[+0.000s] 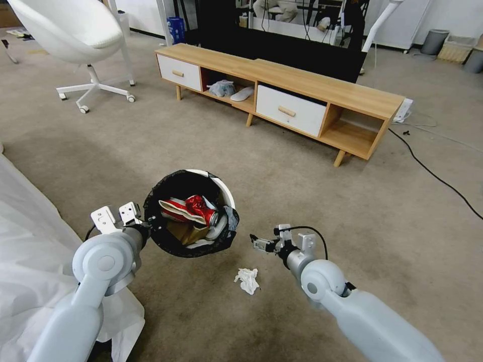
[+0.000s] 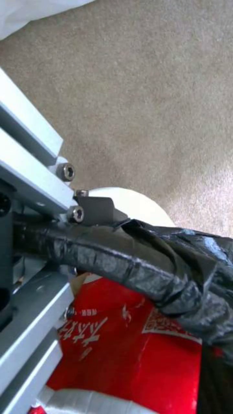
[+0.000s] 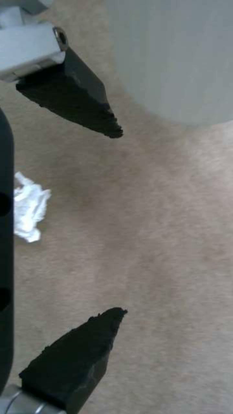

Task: Pick up the trash bin and place the garbage on the floor into it.

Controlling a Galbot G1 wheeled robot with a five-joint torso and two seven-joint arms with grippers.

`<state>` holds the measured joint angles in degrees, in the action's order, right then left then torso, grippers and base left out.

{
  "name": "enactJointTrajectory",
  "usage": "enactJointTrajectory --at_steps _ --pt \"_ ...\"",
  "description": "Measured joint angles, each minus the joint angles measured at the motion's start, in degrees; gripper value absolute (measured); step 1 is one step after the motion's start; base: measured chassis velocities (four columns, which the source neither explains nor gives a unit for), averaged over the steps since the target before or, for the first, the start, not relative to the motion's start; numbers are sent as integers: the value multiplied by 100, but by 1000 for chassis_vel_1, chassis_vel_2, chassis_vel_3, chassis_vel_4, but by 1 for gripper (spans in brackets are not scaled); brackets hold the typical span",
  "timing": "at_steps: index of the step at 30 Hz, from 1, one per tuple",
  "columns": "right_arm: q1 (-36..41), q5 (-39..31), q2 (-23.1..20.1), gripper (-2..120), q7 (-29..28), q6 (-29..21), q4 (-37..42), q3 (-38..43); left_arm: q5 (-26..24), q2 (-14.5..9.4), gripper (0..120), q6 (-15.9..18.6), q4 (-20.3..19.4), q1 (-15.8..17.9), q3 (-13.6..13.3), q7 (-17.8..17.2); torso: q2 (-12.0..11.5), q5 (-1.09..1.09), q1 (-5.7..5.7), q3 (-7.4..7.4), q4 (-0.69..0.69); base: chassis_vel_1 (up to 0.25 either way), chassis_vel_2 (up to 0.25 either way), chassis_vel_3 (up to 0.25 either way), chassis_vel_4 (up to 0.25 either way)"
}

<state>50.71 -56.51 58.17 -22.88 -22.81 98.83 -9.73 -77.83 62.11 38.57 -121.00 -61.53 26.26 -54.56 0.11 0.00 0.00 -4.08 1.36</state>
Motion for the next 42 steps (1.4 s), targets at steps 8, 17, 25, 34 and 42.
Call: enactJointTrajectory --at_steps 8,17,25,34,42 --pt "-541 -598 215 100 -577 -722 -459 -510 72 26 0 54 115 41 76 114 0 -1 0 0 -1 0 0 0 0" --pt "-1102 -844 594 100 -651 -985 -1262 -1112 155 96 0 82 197 38 161 248 0 -1 0 0 -1 0 0 0 0" --pt "-1447 -774 1144 100 -389 -1023 -2105 -1470 230 166 0 93 233 42 208 334 0 -1 0 0 -1 0 0 0 0" --pt "-1389 -130 1698 100 209 -756 -3364 -1399 278 194 0 94 227 -43 229 336 -2 -1 0 0 0 0 0 0 0" --pt "-1210 155 1785 100 395 -604 -3690 -1186 305 189 0 91 186 -100 226 325 -1 1 0 1 -2 0 0 0 0"
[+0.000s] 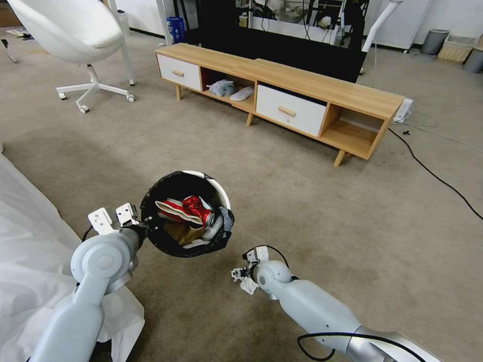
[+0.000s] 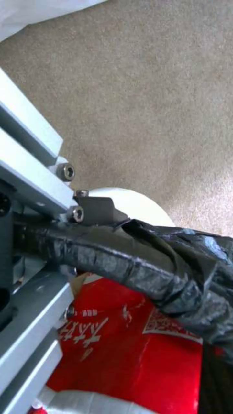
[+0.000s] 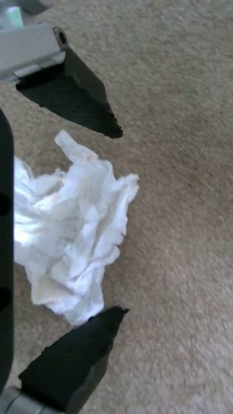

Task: Pick up the trash bin and place the garbage on the floor into it.

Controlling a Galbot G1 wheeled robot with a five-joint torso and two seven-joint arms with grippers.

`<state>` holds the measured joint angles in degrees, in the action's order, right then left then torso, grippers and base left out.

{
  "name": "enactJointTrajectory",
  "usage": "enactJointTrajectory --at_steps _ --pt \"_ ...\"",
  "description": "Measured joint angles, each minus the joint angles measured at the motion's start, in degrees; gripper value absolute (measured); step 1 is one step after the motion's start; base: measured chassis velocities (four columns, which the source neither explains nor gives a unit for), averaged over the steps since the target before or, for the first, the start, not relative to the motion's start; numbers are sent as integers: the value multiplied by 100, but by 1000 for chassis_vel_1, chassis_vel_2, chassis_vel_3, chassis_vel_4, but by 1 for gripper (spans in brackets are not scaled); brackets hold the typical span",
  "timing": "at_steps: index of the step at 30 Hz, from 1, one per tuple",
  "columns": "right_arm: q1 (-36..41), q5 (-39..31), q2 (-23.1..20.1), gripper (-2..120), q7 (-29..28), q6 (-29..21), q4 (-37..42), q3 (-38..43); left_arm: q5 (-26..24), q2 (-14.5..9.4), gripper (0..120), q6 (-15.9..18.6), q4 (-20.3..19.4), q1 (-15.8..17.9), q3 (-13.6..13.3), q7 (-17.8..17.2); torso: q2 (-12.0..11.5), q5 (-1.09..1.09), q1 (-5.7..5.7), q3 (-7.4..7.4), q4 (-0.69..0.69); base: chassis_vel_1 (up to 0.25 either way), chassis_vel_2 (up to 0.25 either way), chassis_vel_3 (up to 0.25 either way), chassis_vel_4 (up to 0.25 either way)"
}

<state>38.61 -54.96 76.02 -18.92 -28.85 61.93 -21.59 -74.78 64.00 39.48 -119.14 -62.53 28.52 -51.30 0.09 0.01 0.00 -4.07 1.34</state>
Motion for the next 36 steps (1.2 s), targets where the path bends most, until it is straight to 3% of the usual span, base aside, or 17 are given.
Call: enactJointTrajectory --at_steps 12,25,34,35,36 --pt "212 167 -69 100 82 134 82 29 40 27 0 -17 -24 -19 -36 -23 2 -4 0 1 4 0 0 0 0" --pt "374 266 201 100 6 253 -52 -67 82 -2 0 -28 -69 -136 68 -16 4 -9 1 1 6 0 0 0 0" --pt "395 186 242 99 -129 269 108 -178 83 -11 0 -32 -67 -140 82 -3 1 -4 0 -3 4 0 0 0 0" --pt "405 146 256 98 -156 265 181 -229 81 -12 0 -32 -59 -137 82 9 0 13 0 -3 0 0 0 0 0" --pt "405 146 256 98 -156 265 181 -229 81 -12 0 -32 -59 -137 82 9 0 13 0 -3 0 0 0 0 0"
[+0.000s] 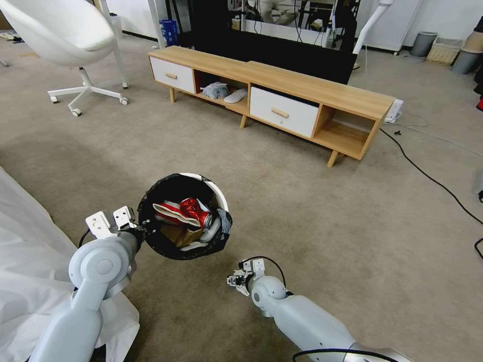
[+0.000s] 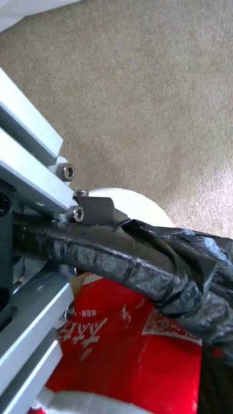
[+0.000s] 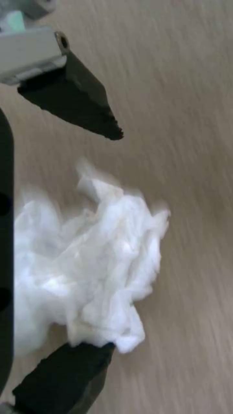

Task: Pick up the trash bin and place the garbage on the floor into it.

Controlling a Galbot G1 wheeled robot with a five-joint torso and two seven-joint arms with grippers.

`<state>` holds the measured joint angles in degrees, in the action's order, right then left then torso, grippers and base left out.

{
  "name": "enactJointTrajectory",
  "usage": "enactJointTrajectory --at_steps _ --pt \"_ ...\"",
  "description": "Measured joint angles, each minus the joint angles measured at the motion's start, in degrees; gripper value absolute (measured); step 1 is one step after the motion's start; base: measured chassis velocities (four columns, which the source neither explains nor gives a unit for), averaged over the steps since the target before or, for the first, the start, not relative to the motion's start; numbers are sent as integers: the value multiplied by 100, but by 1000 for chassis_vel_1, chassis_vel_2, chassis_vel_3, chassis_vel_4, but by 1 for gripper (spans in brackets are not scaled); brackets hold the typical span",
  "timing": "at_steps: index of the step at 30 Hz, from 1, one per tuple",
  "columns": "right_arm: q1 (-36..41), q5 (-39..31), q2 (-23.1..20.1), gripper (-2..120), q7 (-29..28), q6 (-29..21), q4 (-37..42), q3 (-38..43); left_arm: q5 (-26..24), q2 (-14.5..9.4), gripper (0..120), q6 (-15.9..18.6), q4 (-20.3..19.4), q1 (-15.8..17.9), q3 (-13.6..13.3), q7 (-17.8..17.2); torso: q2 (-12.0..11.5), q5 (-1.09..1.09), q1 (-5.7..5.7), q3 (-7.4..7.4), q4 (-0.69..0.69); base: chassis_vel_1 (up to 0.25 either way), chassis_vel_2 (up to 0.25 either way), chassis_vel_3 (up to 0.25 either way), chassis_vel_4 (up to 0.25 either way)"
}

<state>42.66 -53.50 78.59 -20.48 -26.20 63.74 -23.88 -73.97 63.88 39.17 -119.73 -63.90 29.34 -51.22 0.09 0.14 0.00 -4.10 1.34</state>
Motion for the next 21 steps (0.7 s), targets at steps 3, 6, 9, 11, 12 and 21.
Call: enactJointTrajectory --at_steps 3,6,9,11,12,21 --pt "0 -31 -2 97 -44 -17 37 -15 5 -1 0 -1 7 6 3 1 0 -4 0 0 -4 0 0 0 0" --pt "0 -96 -2 97 -115 -44 145 -84 7 3 0 0 23 11 2 1 -2 -7 0 -1 -6 0 0 0 0" --pt "-4 -176 4 96 -193 -72 239 -151 23 15 0 -1 41 18 -2 14 -2 -10 0 -1 -4 0 0 0 0" --pt "0 -293 5 97 -303 -105 397 -243 58 26 0 -1 66 19 -3 46 -3 -9 -1 -2 -5 0 0 0 0" --pt "0 -293 5 97 -303 -105 397 -243 58 26 0 -1 66 19 -3 46 -3 -9 -1 -2 -5 0 0 0 0" --pt "-30 -258 -12 97 -335 -75 375 -205 163 56 0 -1 108 18 -15 110 -2 -12 -1 1 1 0 0 0 0"
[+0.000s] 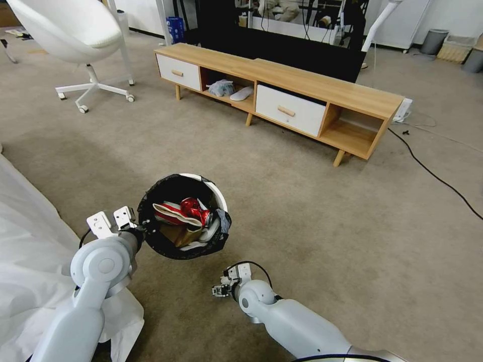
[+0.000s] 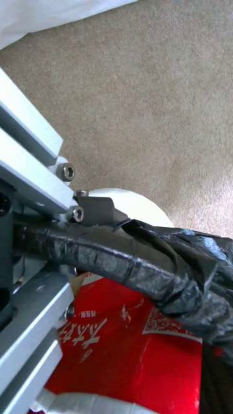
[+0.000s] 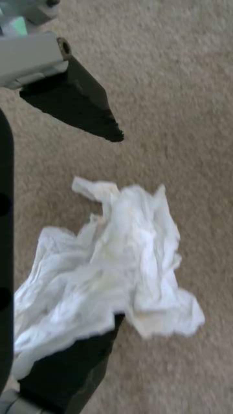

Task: Pick up the trash bin and place the garbage on the floor into it.

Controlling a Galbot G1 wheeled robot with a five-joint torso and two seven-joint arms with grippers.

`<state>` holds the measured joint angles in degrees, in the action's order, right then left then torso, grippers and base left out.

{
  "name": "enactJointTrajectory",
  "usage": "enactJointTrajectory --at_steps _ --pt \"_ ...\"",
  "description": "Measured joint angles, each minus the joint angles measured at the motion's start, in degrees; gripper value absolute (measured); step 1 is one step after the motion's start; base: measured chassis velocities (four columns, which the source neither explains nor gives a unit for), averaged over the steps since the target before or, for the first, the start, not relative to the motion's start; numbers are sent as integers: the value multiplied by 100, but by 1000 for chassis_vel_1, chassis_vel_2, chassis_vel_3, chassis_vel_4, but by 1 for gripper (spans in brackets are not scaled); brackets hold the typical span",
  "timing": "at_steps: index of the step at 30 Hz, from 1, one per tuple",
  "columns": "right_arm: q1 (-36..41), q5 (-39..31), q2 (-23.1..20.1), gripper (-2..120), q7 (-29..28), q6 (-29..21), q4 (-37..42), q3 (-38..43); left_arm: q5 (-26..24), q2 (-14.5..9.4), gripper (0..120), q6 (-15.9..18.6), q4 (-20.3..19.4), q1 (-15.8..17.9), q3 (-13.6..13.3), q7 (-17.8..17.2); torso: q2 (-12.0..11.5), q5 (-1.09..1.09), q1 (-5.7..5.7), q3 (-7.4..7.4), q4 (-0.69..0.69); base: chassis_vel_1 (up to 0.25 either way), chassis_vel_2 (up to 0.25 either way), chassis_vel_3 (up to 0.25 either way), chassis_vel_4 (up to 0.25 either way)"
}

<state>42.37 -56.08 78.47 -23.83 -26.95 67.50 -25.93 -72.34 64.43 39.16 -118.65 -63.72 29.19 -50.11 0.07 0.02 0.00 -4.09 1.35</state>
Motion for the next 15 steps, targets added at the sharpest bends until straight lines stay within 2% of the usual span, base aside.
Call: enactJointTrajectory --at_steps 11,15 --pt "19 33 -22 96 9 33 13 24 46 46 0 0 43 16 -29 10 2 -1 0 1 1 0 0 0 0" --pt "8 42 -15 92 25 39 -2 10 59 46 0 0 57 15 -25 12 2 -2 0 1 1 0 0 0 0"
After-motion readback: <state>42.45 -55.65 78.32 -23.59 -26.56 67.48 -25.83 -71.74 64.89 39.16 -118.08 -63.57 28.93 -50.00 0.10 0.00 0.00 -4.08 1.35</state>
